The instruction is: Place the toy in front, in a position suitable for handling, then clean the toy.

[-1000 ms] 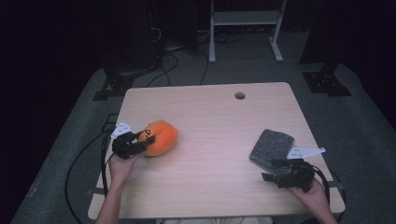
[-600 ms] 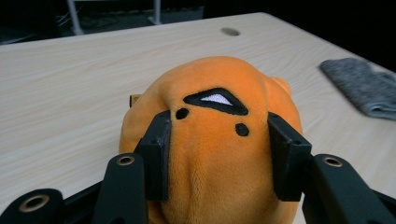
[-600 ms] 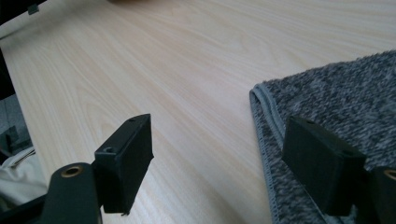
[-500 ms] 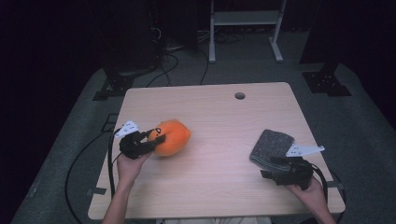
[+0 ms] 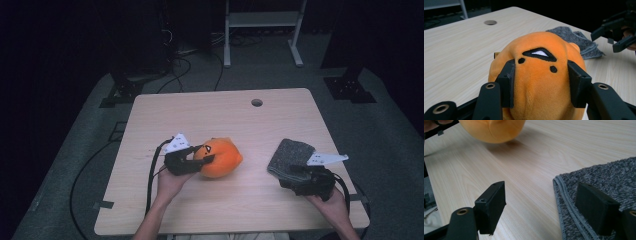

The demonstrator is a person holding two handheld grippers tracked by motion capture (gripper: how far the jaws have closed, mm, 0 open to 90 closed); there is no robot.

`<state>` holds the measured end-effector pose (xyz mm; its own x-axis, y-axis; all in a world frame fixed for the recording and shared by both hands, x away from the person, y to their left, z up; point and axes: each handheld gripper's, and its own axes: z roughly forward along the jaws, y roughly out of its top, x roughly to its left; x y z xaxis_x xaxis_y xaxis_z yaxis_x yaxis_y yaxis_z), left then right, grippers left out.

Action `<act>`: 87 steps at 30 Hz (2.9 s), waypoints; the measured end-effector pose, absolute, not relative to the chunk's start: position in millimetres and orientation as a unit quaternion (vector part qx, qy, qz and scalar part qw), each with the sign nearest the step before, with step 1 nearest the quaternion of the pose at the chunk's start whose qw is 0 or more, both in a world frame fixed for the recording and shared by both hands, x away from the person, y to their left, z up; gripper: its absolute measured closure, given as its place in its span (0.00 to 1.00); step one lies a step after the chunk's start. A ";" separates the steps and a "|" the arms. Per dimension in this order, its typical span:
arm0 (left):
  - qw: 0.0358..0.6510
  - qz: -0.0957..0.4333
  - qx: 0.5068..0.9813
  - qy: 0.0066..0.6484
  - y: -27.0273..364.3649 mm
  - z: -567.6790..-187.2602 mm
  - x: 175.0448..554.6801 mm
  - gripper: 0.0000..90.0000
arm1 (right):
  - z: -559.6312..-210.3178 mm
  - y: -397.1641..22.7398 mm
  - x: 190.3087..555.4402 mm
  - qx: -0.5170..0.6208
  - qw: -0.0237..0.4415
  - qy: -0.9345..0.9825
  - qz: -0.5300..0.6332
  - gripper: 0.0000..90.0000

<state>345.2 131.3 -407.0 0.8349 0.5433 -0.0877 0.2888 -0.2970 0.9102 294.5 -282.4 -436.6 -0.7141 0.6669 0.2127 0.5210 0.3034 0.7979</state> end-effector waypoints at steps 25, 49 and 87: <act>0.566 0.147 0.766 0.266 141.4 -426.3 316.0 0.08 | -427.5 -283.8 291.7 0.372 0.121 0.796 0.462 0.22; 0.552 0.124 0.787 0.245 128.1 -432.9 324.7 0.07 | -444.2 -270.6 356.5 0.392 0.161 0.828 0.368 0.24; 0.531 0.099 0.807 0.237 114.6 -445.7 329.5 0.30 | -446.2 -278.4 348.5 0.411 0.087 0.819 0.392 0.84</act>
<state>329.5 114.6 -445.7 0.8675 0.4889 -0.0920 0.2777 -0.3224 0.9050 348.5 -278.4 -446.2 -0.6470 0.7411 0.1794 0.6046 0.3552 0.7130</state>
